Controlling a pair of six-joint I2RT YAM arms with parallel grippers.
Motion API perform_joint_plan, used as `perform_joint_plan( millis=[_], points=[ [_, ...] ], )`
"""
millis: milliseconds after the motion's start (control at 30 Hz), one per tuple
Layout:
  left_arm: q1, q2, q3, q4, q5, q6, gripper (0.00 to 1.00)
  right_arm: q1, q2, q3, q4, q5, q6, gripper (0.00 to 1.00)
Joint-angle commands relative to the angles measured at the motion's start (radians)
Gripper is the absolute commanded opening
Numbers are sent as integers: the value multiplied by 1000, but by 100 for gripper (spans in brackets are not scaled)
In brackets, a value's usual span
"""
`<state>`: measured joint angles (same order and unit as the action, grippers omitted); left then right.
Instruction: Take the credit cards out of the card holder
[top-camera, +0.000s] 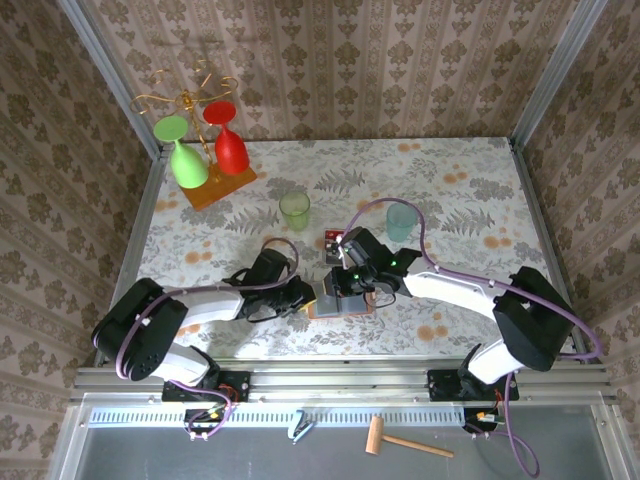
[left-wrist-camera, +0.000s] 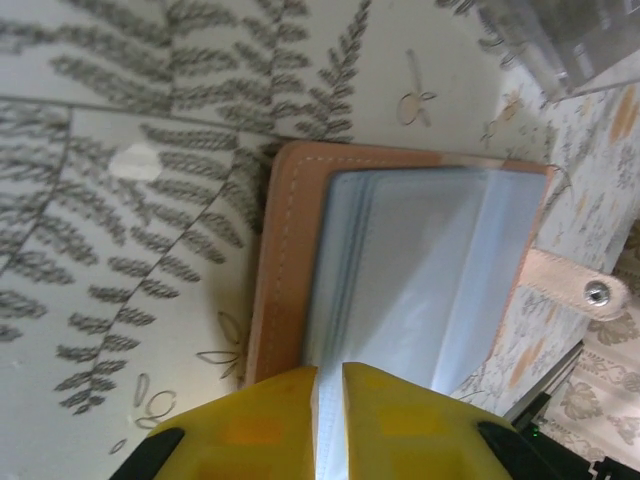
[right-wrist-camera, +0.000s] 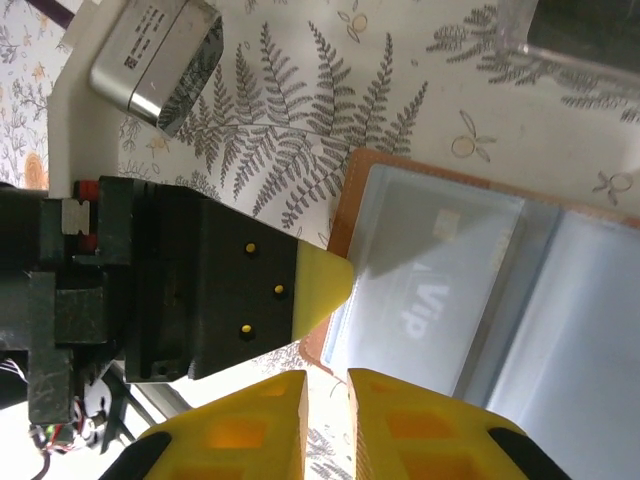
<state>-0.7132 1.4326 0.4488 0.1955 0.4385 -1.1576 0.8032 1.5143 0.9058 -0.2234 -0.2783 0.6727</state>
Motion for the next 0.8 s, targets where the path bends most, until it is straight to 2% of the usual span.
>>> perform_joint_plan(
  millis=[0, 233, 433, 767],
  points=[
    [-8, -26, -21, 30, -38, -27, 14, 5, 16, 1, -3, -45, 65, 19],
    [-9, -60, -27, 9, -54, -22, 13, 4, 56, 12, -5, -56, 109, 21],
    [-7, -101, -10, -76, -76, 11, 14, 2, 84, 16, 5, -62, 141, 22],
    [1, -61, -32, -34, -66, 7, 11, -26, 133, 23, 16, -92, 180, 26]
  ],
)
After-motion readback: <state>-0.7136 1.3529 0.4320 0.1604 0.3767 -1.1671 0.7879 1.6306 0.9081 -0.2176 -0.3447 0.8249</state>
